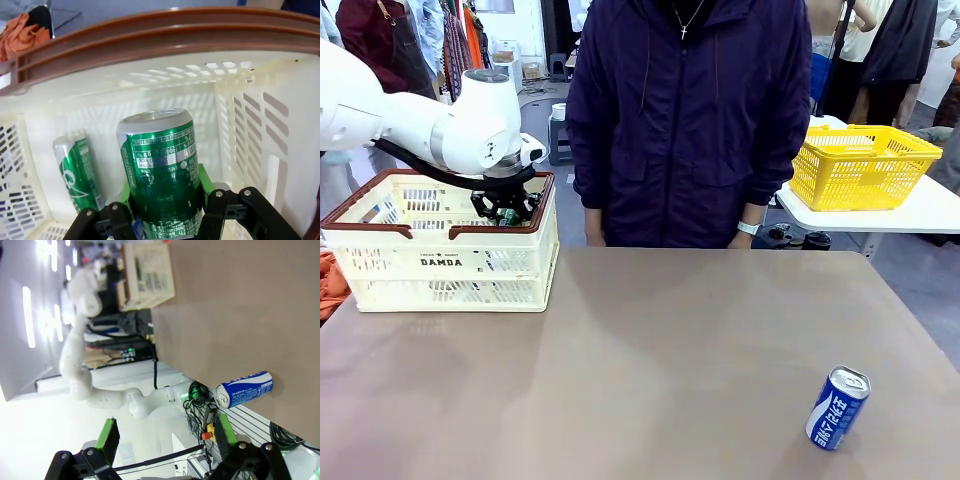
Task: Place the drinks into the Shopping basket.
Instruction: Pick up one drink and place it into the Shopping basket.
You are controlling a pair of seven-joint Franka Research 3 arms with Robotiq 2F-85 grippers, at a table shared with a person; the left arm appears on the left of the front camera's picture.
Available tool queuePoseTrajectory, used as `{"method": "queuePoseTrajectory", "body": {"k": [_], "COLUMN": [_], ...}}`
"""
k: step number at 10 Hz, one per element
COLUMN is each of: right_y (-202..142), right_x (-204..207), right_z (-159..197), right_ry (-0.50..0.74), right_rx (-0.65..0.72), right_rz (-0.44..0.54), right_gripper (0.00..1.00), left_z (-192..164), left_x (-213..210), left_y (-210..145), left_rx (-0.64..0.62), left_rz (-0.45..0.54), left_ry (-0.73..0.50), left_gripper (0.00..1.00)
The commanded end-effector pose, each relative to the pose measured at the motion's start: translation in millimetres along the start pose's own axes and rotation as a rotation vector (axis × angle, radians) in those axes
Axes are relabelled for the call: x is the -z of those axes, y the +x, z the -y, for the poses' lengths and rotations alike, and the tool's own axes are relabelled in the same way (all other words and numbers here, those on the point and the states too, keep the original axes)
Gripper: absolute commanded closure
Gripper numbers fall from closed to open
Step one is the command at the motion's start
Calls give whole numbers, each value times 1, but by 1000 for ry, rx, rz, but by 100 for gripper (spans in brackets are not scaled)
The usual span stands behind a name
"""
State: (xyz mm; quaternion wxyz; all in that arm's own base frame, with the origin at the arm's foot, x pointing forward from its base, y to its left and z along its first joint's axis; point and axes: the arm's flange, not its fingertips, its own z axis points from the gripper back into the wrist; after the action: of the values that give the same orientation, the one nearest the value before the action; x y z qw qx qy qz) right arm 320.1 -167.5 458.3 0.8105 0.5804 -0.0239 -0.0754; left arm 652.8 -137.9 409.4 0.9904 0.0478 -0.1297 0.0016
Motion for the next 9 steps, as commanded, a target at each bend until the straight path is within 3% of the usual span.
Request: {"method": "queuePoseTrajectory", "body": {"k": [1,8,9], "right_y": [-2,-2,-2], "right_x": [0,0,0], "right_z": [-3,-3,-3], "right_ry": [-6,-6,-6], "right_rx": [10,10,10], "right_rz": [-9,-9,-9], "right_gripper": [0,0,0], "left_z": [-8,-11,-10], "left_x": [2,27,27], "left_y": [4,9,9], "left_rx": [32,62,59], "left_rz": [14,-23,-24], "left_ry": [-26,-13,-22], "left_gripper": [100,100,57]}}
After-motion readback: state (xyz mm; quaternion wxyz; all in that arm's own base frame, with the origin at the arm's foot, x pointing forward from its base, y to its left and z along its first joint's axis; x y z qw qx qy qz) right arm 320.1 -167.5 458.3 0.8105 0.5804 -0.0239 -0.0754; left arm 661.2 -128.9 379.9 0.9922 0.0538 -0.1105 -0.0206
